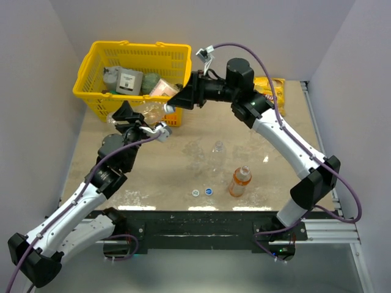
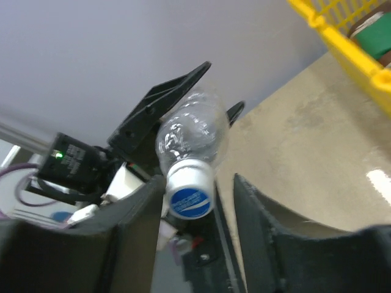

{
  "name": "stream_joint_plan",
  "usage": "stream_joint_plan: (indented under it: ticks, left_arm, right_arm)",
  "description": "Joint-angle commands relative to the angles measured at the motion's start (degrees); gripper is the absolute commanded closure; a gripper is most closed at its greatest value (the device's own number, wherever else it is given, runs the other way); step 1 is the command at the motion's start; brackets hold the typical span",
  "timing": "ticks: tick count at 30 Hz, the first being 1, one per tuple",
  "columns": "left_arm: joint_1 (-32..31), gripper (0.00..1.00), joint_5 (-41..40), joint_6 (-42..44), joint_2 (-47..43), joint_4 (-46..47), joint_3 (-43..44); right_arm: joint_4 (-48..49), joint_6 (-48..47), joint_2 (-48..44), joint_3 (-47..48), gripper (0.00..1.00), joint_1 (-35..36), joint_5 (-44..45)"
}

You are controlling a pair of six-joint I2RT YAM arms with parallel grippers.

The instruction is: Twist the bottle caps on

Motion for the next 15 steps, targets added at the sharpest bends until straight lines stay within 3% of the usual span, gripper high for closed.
stream_joint_plan:
  ticks: [1,5,7,9,10,11,13,15]
  left_arm:
    - [-1.1,1.0,4.6,-11.4,1.5,-18.0,8.6]
    - [-1.1,1.0,10.6,-16.7,0.2,-28.7,8.2]
    - [-0.9,1.0,15.8,-18.5,-0.5,-33.3,8.1]
    - [-0.3,1.0,24.9,-21.3,-0.9,-38.1,9.3]
    - [0.4,1.0,28.4,-23.0,-1.0,-39.2,10.0]
    - [0.6,1.0,31.3,-24.2,-0.8,-40.0,11.4]
    - [1.0,1.0,38.1,-26.7,0.0,-43.1,13.2]
    - [1.0,1.0,42.3,-27.1,1.7,-46.5,15.8]
  right_arm:
    - [0.0,-6.9,-2.9,6.5,0.24,-9.1,-1.3]
    - [0.3,-6.2,-2.3,12.6,0.21,-18.2,-11.0]
    - [-0.4,-10.8,-4.1,12.2,0.2,-19.8,-14.6]
    - [-10.4,-31.0,-7.3,9.5,0.2,-18.6,-16.3]
    - [-15.6,-40.7,-11.3,7.8,0.2,-15.5,-14.2]
    - [-22.9,-56.6,-13.7,3.5,0.2,-13.7,-8.8]
    - [-25.9,-70.1,-19.6,-1.6,0.25,-10.2,-5.5]
    - [-28.9,-77.4,-22.4,-7.2,0.31,-8.6,-3.5]
